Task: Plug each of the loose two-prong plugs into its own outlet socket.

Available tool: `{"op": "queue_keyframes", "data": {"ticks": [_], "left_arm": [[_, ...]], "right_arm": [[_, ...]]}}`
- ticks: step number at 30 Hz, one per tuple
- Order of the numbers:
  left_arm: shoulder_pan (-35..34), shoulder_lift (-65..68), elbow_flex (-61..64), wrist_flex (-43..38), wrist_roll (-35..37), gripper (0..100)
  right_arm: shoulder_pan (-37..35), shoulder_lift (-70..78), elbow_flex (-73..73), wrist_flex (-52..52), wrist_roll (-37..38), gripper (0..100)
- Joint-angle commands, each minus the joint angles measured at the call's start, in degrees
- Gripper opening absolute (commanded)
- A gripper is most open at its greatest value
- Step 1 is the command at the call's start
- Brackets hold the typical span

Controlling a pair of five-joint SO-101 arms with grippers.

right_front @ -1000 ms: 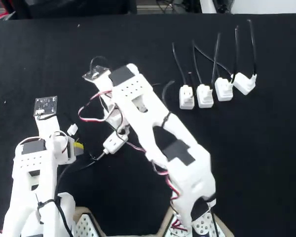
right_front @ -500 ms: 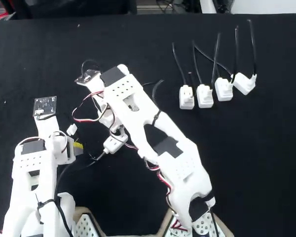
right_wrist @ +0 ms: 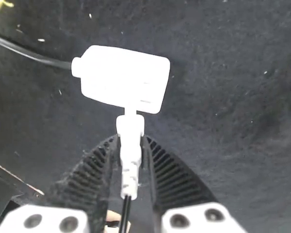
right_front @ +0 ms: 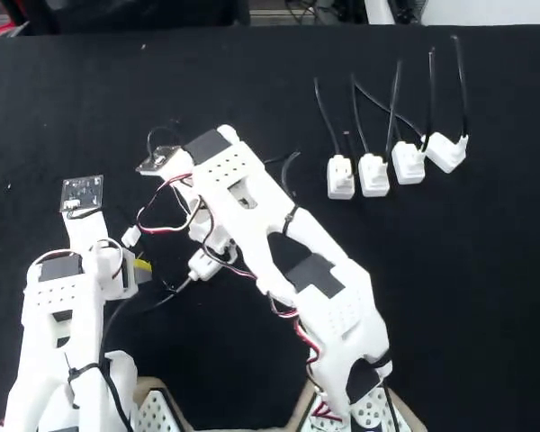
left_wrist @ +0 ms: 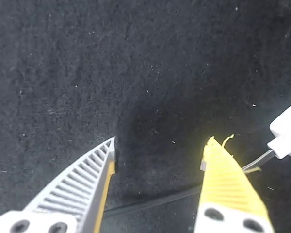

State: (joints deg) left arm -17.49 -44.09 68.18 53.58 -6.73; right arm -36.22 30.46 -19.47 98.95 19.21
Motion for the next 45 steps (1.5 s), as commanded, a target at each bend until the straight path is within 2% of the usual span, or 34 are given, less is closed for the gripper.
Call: {"op": "queue_keyframes", "data": {"ticks": [1,4,13,22,32,39,45], "left_arm": [[-0.5,-1.2,-0.3,-0.6,0.6,29],[-0.5,-1.2,-0.3,-0.6,0.6,29],[-0.5,-1.2,-0.5,-0.6,0.6,29],[-0.5,-1.2,-0.5,-0.6,0.6,29],[-0.6,-1.2,-0.5,-0.6,0.6,29],[-0.6,-1.2,-0.5,-0.6,0.6,29],[-0.6,-1.2,-0.5,-0.6,0.6,29]], "right_arm": [[2.6,-4.3,-2.2,-0.4,0.2,1.0],[2.8,-4.6,-5.5,2.4,0.0,1.0],[1.1,-2.3,-7.8,1.8,-1.1,1.1],[0.8,7.3,-12.8,2.0,-1.2,1.0],[0.2,7.3,-9.0,2.3,-5.3,1.0],[0.1,2.0,-3.0,2.1,-5.7,1.0],[0.1,4.4,-2.7,-0.1,-7.3,1.0]]}}
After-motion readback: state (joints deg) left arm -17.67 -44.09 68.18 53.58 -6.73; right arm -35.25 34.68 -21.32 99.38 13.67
